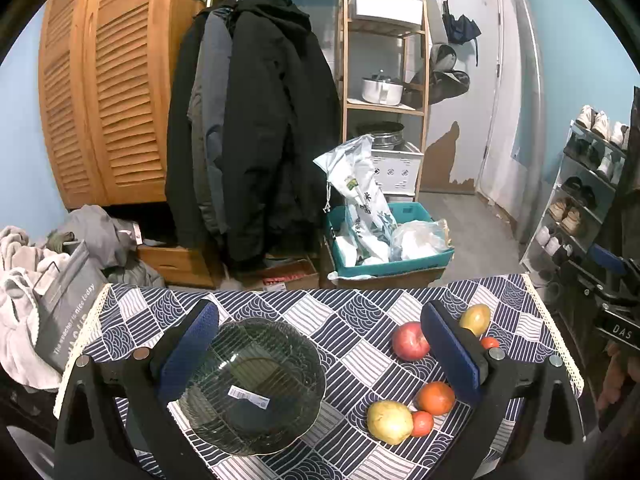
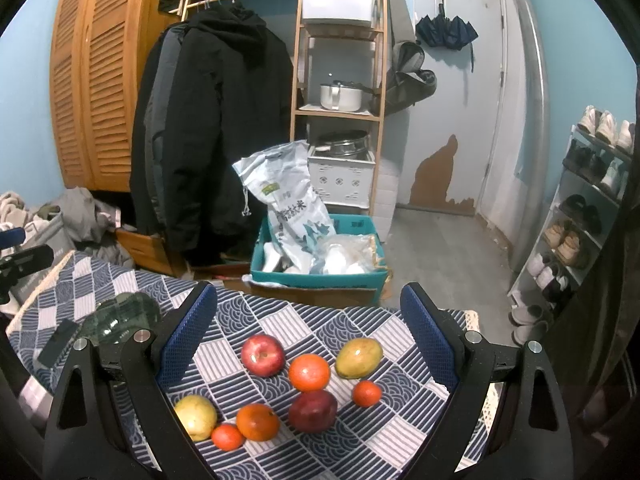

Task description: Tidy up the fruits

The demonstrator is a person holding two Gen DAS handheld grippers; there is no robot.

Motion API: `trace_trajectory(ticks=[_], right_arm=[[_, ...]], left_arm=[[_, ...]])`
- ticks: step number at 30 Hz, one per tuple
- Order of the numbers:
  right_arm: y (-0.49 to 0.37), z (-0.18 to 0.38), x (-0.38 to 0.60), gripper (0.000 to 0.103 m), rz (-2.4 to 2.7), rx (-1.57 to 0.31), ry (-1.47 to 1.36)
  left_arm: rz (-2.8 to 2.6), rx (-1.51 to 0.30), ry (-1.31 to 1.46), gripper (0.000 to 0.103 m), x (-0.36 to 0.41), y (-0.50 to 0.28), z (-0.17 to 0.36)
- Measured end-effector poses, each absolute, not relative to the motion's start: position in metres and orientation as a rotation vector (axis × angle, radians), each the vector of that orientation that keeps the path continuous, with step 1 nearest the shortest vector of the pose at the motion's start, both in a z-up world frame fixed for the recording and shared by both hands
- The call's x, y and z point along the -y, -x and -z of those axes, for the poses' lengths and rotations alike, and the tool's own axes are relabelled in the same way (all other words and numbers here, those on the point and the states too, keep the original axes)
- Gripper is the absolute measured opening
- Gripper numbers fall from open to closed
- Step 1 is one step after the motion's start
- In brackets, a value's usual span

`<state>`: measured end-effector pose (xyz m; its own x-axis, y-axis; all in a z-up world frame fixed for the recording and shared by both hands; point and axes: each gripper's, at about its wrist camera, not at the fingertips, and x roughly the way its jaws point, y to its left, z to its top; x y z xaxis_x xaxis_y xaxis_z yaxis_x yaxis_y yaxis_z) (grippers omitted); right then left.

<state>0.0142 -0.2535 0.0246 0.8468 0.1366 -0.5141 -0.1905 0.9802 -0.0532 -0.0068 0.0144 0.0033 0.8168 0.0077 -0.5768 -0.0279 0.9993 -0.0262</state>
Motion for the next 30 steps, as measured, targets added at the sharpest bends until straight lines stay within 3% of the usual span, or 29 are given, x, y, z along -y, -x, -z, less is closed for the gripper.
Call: trace_trajectory(ticks=[30], right_arm=[[-0.0108, -0.0227, 0.2514, 0.091, -0.172, -0.540, 0.087]], left_arm=[[-0.016, -0.626, 0.027, 0.102, -0.0125, 0.0044, 0.0001]])
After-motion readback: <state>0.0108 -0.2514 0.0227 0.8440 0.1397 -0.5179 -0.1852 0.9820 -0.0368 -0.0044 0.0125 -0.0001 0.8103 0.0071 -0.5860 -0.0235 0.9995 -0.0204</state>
